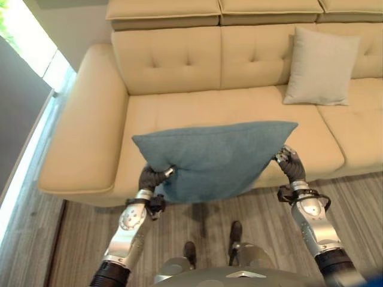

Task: Pick up all the scattered cushions and arrange them neatly on the sofa.

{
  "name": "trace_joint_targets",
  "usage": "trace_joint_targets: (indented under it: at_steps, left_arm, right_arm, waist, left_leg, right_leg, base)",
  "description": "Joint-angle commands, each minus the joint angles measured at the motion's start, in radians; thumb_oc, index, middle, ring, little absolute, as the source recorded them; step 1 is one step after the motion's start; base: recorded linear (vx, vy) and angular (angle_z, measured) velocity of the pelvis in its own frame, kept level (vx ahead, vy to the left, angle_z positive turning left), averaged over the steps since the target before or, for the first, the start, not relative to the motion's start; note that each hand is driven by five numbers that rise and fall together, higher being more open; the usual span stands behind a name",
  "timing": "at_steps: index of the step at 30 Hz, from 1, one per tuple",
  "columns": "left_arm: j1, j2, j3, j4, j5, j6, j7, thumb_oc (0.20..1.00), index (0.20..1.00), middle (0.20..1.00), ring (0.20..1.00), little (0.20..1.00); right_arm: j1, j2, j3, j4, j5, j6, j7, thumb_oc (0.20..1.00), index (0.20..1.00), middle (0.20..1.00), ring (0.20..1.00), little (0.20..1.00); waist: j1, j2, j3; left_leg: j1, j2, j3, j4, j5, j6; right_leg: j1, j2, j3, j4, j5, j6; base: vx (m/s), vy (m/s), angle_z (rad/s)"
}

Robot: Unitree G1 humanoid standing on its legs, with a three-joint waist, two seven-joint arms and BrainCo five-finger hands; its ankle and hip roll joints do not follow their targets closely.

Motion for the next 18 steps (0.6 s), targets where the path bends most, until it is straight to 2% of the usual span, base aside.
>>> trace_joint_targets:
  at_steps: [1,4,7,8,9,10,11,15,18]
  left_arm:
    - [-0.077,0.014,-0.045,-0.118,-0.019,-0.089,-0.044,0.200,0.200,0.200,0.200,0.200]
    - [-0.079,0.009,-0.047,-0.119,-0.023,-0.086,-0.047,0.200,0.200,0.200,0.200,0.200]
    - [-0.078,0.008,-0.047,-0.120,-0.022,-0.080,-0.048,0.200,0.200,0.200,0.200,0.200]
    - [-0.078,0.009,-0.046,-0.121,-0.021,-0.078,-0.045,0.200,0.200,0.200,0.200,0.200]
    - [-0.082,0.012,-0.047,-0.121,-0.018,-0.078,-0.038,0.200,0.200,0.200,0.200,0.200]
    - [-0.082,0.012,-0.047,-0.121,-0.018,-0.078,-0.038,0.200,0.200,0.200,0.200,0.200]
    - [-0.083,0.013,-0.047,-0.120,-0.016,-0.077,-0.031,0.200,0.200,0.200,0.200,0.200]
    - [-0.071,0.012,-0.041,-0.127,-0.016,-0.078,-0.020,0.200,0.200,0.200,0.200,0.200]
    - [-0.065,0.013,-0.045,-0.125,-0.018,-0.078,-0.023,0.200,0.200,0.200,0.200,0.200]
  right_arm:
    - [-0.055,-0.019,-0.016,-0.097,0.007,-0.094,0.008,0.200,0.200,0.200,0.200,0.200]
    - [-0.050,-0.028,-0.021,-0.098,0.015,-0.093,0.006,0.200,0.200,0.200,0.200,0.200]
    - [-0.049,-0.034,-0.024,-0.097,0.015,-0.091,0.004,0.200,0.200,0.200,0.200,0.200]
    - [-0.048,-0.037,-0.026,-0.096,0.015,-0.091,0.000,0.200,0.200,0.200,0.200,0.200]
    - [-0.051,-0.036,-0.025,-0.091,0.017,-0.091,-0.006,0.200,0.200,0.200,0.200,0.200]
    - [-0.051,-0.036,-0.025,-0.091,0.017,-0.091,-0.006,0.200,0.200,0.200,0.200,0.200]
    - [-0.054,-0.035,-0.023,-0.086,0.016,-0.091,-0.009,0.200,0.200,0.200,0.200,0.200]
    - [-0.058,-0.037,-0.014,-0.081,0.011,-0.085,-0.012,0.200,0.200,0.200,0.200,0.200]
    - [-0.056,-0.037,-0.012,-0.083,0.009,-0.081,-0.007,0.200,0.200,0.200,0.200,0.200]
  waist:
    - [0.009,-0.059,-0.053]
    - [0.015,-0.063,-0.045]
    - [0.022,-0.068,-0.046]
    - [0.027,-0.064,-0.045]
    - [0.036,-0.054,-0.040]
    - [0.037,-0.054,-0.039]
    - [0.042,-0.049,-0.035]
    - [0.054,-0.031,-0.035]
    - [0.056,-0.026,-0.042]
  left_leg:
    - [-0.103,0.042,0.025,0.336,-0.117,-0.060]
    - [-0.148,0.063,0.031,0.355,-0.097,-0.055]
    - [-0.175,0.074,0.045,0.279,-0.090,-0.047]
    - [-0.192,0.080,0.041,0.236,-0.057,-0.052]
    - [-0.213,0.088,0.030,0.168,-0.001,-0.066]
    - [-0.210,0.087,0.031,0.163,0.002,-0.066]
    - [-0.223,0.089,0.024,0.134,0.029,-0.073]
    - [-0.237,0.103,0.013,0.081,0.069,-0.081]
    - [-0.217,0.102,0.013,0.074,0.070,-0.081]
  right_leg:
    - [0.032,0.004,0.043,0.031,-0.122,0.025]
    - [0.057,0.009,0.033,0.020,-0.140,0.015]
    - [0.077,0.007,0.028,0.011,-0.154,0.017]
    - [0.087,0.012,0.029,0.012,-0.160,0.017]
    - [0.103,0.025,0.034,0.013,-0.175,0.017]
    - [0.103,0.024,0.034,0.014,-0.175,0.017]
    - [0.111,0.029,0.038,0.016,-0.185,0.017]
    - [0.146,0.036,0.063,0.031,-0.214,0.015]
    - [0.164,0.032,0.068,0.028,-0.218,0.019]
  base:
    - [0.04,-0.140,0.40]
    - [0.05,-0.098,0.00]
    - [0.09,-0.018,0.14]
    - [0.10,0.020,0.15]
    - [0.10,0.018,0.11]
    - [0.09,0.023,0.01]
    - [0.07,0.024,-0.05]
    - [0.17,0.103,-0.14]
    - [0.12,0.082,-0.43]
